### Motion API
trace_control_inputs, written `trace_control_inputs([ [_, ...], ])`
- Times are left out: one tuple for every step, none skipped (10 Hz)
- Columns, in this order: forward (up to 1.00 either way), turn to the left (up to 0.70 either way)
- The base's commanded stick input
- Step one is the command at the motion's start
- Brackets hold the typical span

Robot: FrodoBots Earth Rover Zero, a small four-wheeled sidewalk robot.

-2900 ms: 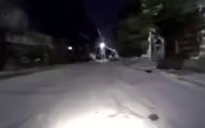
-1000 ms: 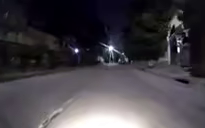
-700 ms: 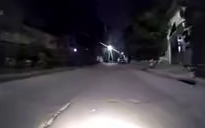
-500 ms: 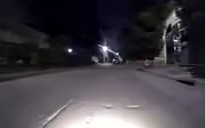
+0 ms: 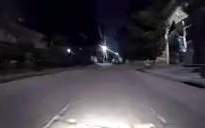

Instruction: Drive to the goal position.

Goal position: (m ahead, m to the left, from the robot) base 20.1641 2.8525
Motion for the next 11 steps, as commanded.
trace_control_inputs([
  [0.97,0.05],
  [0.97,0.05],
  [0.97,0.05],
  [0.97,0.05],
  [0.97,-0.24],
  [0.97,-0.38],
  [0.97,-0.38],
  [0.97,-0.38],
  [0.97,-0.38],
  [0.97,-0.31],
  [0.97,0.01],
])
